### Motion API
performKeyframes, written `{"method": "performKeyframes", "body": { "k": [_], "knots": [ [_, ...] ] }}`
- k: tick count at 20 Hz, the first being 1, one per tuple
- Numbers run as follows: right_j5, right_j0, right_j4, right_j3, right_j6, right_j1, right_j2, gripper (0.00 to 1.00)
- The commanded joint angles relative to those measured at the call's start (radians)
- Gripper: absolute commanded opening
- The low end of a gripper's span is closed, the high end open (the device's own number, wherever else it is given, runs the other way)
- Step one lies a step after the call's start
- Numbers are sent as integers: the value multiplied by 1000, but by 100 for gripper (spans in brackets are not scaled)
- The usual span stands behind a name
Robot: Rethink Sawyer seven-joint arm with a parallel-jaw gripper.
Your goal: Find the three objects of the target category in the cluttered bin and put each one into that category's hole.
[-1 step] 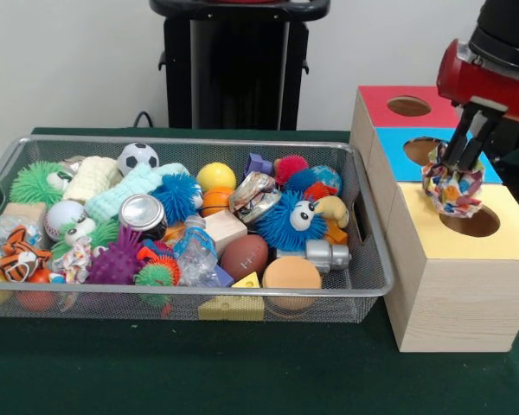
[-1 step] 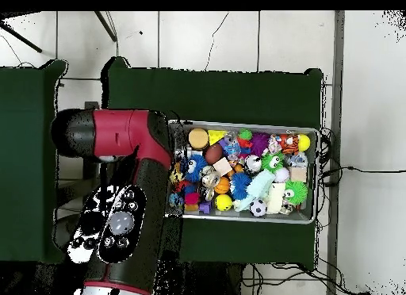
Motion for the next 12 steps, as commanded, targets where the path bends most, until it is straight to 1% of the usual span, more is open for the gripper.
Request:
{"method": "performKeyframes", "body": {
  "k": [1,5,7,9,12],
  "knots": [
    [25,1,36,38,281,-15,18,0],
    [17,14,37,12,289,-4,14,0],
    [47,14,34,-20,282,3,5,0],
    [100,-2,34,-65,255,12,8,0],
    [122,-22,32,-104,226,27,16,0]
  ]
}}
